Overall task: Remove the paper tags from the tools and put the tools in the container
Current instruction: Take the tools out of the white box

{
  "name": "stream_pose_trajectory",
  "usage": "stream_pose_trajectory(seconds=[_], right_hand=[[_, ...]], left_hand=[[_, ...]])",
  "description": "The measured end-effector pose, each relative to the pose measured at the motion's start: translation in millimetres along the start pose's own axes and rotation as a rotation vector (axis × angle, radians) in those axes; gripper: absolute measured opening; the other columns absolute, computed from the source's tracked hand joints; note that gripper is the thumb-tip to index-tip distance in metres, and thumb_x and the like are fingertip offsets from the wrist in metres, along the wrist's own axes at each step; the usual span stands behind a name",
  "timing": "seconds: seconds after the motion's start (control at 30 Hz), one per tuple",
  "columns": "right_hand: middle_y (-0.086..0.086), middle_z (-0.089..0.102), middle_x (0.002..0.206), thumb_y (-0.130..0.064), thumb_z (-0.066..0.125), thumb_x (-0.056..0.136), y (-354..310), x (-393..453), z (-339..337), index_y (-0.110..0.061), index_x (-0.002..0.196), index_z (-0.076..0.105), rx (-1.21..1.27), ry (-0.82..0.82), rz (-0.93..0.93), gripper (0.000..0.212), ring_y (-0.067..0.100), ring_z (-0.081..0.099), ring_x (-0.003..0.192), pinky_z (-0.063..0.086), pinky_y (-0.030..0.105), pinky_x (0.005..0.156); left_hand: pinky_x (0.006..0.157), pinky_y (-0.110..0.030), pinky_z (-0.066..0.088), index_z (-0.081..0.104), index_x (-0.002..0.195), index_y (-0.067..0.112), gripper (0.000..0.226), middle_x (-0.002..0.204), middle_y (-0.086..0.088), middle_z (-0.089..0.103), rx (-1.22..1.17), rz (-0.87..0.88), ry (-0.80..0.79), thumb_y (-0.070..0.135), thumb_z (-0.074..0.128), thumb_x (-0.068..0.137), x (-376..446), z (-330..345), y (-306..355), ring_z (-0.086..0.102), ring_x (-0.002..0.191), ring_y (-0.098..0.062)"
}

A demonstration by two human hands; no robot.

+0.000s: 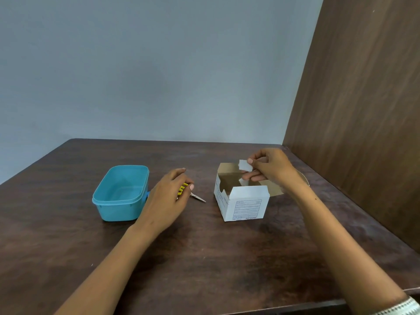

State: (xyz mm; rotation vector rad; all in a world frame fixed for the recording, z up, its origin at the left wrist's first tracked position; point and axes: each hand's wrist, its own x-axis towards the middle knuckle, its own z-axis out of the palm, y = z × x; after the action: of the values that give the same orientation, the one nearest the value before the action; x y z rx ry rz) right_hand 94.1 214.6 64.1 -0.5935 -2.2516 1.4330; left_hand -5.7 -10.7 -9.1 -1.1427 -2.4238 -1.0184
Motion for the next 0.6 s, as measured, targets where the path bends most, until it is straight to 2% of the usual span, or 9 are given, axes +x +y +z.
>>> stream_pose_trajectory(seconds=[0.17, 0.3, 0.37, 0.5, 0.6], right_hand=[[0.015, 0.068, 0.077, -0.006, 0.063, 0.089, 0, -3, -2, 0.005, 0.099, 0.061, 0.031, 0.001, -0.004, 0.015, 0.011, 0.069, 0.055, 0.054, 0.016, 0.048], [0.017, 0.067, 0.079, 0.006, 0.067, 0.082, -5, -14, 11, 0.004, 0.09, 0.063, 0.26, 0.034, -0.058, 0.009, 0.012, 0.07, 0.059, 0.056, 0.016, 0.058], [0.015, 0.066, 0.08, 0.008, 0.069, 0.08, -9, -21, 28, -0.001, 0.086, 0.063, 0.309, 0.055, -0.106, 0.012, 0.015, 0.071, 0.063, 0.058, 0.019, 0.061], [0.01, 0.07, 0.076, 0.003, 0.07, 0.08, -11, -36, 79, -0.015, 0.077, 0.064, 0.055, 0.104, -0.343, 0.019, 0.019, 0.071, 0.069, 0.057, 0.029, 0.063], [0.003, 0.072, 0.074, -0.005, 0.07, 0.081, -6, -39, 112, -0.015, 0.078, 0.066, -0.088, 0.149, -0.476, 0.012, 0.015, 0.07, 0.072, 0.056, 0.031, 0.068]], left_hand=[[0.1, -0.037, 0.043, 0.066, 0.104, 0.017, 0.021, 0.139, -0.005, 0.049, 0.009, 0.002, -0.011, 0.026, 0.05, 0.095, 0, 0, 1, 0.046, 0.128, -0.019], [0.101, -0.039, 0.044, 0.066, 0.107, 0.015, 0.024, 0.138, -0.005, 0.051, 0.041, 0.005, -0.016, 0.026, 0.049, 0.095, -1, -2, 3, 0.048, 0.126, -0.02], [0.1, -0.038, 0.041, 0.067, 0.107, 0.014, 0.022, 0.131, -0.007, 0.057, 0.146, 0.056, 0.0, 0.023, 0.05, 0.095, -1, -6, 5, 0.052, 0.121, -0.021], [0.103, -0.051, 0.038, 0.072, 0.096, 0.009, 0.017, 0.109, -0.013, 0.07, 0.542, 0.157, 0.029, 0.014, 0.069, 0.08, -6, -17, 3, 0.065, 0.105, -0.03], [0.097, -0.053, 0.043, 0.074, 0.094, 0.007, 0.033, 0.102, -0.015, 0.072, 0.741, 0.181, -0.041, 0.015, 0.081, 0.063, -19, -25, 3, 0.068, 0.1, -0.03]])
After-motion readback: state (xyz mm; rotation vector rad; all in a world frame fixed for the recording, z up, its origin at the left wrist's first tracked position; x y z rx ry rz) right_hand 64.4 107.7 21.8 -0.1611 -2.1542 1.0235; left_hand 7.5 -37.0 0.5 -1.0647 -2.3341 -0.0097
